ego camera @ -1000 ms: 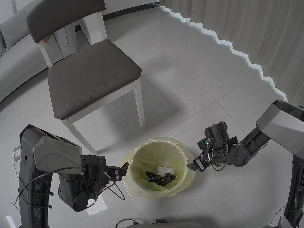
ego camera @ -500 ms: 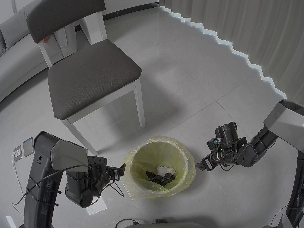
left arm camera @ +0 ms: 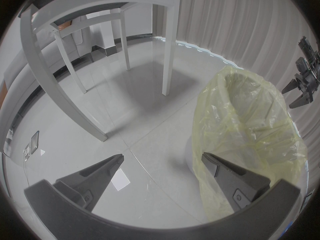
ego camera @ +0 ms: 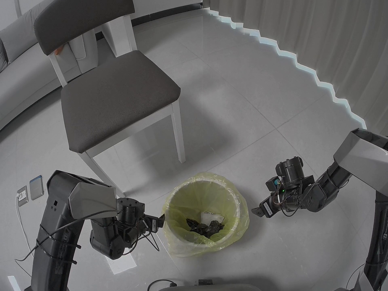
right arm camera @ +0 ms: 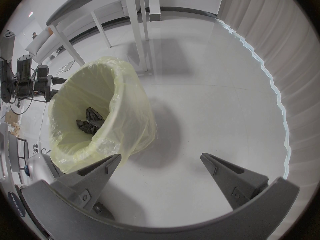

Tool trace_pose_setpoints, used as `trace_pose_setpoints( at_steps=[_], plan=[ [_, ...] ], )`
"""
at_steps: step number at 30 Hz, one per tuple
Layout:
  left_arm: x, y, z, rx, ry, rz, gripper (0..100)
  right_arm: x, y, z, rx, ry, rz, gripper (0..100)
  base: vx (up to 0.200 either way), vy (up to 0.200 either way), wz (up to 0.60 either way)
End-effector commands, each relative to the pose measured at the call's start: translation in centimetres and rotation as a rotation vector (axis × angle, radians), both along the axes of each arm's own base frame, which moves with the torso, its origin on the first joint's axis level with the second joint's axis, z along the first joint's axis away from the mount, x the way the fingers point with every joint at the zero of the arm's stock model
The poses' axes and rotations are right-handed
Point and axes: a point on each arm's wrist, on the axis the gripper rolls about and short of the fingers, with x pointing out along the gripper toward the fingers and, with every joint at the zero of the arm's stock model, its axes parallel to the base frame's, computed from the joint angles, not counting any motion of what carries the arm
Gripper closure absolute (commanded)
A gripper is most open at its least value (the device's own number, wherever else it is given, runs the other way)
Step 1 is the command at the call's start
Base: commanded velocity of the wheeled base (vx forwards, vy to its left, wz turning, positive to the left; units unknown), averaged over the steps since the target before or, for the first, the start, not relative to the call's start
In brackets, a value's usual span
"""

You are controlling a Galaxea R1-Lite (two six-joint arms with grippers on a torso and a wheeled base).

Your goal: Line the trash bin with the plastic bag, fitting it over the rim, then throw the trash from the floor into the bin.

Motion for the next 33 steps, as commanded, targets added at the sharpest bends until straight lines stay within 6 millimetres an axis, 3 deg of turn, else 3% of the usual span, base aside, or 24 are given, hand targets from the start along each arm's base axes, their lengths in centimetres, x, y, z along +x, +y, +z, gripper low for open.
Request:
trace_pose_setpoints(
  at_steps=[1,12,23,31,33],
  plan=[
    [0.8,-0.4,0.8,-0.010,-0.034,-0.003,0,0.9,-0.3,-1.3,-0.007,0.016,-0.013,0,0.000,0.000,0.00],
    [-1.1,0.7,2.1,-0.021,-0.059,0.006,0,4.0,1.4,-3.6,-0.006,-0.003,0.025,0,0.000,0.000,0.00],
    [-1.5,0.6,2.8,-0.025,-0.067,0.000,0,6.6,3.0,-6.3,-0.042,0.085,0.050,0,0.000,0.000,0.00],
    [-1.0,0.8,3.1,-0.028,-0.069,-0.003,0,6.4,2.7,-5.2,-0.053,0.098,0.051,0,0.000,0.000,0.00],
    [-0.4,0.7,2.4,-0.006,-0.026,-0.004,0,5.7,1.7,-2.9,-0.048,0.074,0.036,0,0.000,0.000,0.00]
  ],
)
